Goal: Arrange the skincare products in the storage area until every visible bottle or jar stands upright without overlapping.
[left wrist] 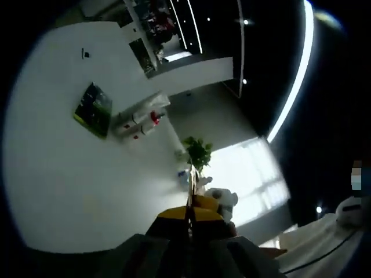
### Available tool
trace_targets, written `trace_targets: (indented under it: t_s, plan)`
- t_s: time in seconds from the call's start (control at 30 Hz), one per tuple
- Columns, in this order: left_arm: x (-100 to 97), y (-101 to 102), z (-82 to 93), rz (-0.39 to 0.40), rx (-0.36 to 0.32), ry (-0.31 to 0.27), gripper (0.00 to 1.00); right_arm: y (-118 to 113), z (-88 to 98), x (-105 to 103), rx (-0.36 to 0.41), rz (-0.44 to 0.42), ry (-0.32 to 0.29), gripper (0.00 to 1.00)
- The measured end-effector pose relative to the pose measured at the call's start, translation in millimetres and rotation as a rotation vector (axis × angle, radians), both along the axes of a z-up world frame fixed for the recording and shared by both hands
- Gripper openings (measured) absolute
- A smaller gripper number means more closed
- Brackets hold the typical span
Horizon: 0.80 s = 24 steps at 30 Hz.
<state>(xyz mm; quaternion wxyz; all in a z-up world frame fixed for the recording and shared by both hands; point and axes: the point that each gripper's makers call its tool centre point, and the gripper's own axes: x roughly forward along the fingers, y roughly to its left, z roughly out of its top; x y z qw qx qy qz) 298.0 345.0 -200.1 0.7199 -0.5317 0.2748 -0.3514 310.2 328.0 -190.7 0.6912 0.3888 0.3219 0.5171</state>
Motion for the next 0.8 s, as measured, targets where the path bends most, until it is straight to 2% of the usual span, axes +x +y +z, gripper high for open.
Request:
trace_targets:
  t_s: [0.03,0.07,0.13,0.17,0.2,0.3,0.37,0.43,0.53,0.6,0.67,0.8]
  plan:
    - [-0.3,6,0.2,0.001,-0.009,-0.008,0.02,4,0.8,0,-0.006,-0.011,-0.007,0.02]
    - [-2.5,10,4.3,-0.017,-0.047,-0.009,0.02,10,-0.2,-1,-0.02,-0.021,-0.007,0.02]
    - [-2.4,17,2.3,-0.015,-0.036,-0.013,0.01,19,0.1,-4,-0.029,-0.035,-0.017,0.02]
    - [-5.6,24,6.5,-0.041,-0.041,-0.062,0.01,23,-0.5,-5,-0.038,-0.044,-0.021,0.02]
    - [-5.8,26,6.2,-0.043,-0.032,-0.07,0.01,27,0.1,-6,-0.032,-0.052,-0.016,0.02]
    - [-7.9,38,2.2,-0.061,-0.005,-0.066,0.0,36,-3.0,-9,-0.078,-0.081,-0.032,0.04]
    - [-4.8,51,1.6,-0.034,-0.013,-0.068,0.0,39,-13.3,-9,-0.167,-0.089,-0.07,0.09]
    - [-0.3,63,-1.7,-0.003,-0.023,-0.053,0.0,39,-20.4,-8,-0.223,-0.097,-0.107,0.18]
    - [4.1,77,-9.3,0.031,-0.017,-0.012,0.0,39,-25.1,-12,-0.261,-0.092,-0.112,0.2]
    - [6.5,83,-10.8,0.047,-0.006,-0.013,0.0,33,-34.7,-12,-0.339,-0.096,-0.157,0.23]
    - [9.7,86,-17.7,0.043,0.018,-0.004,0.0,26,-45.9,-15,-0.413,-0.102,-0.176,0.27]
    - [17.4,88,-29.0,0.027,0.038,0.019,0.0,8,-55.9,-22,-0.466,-0.13,-0.182,0.29]
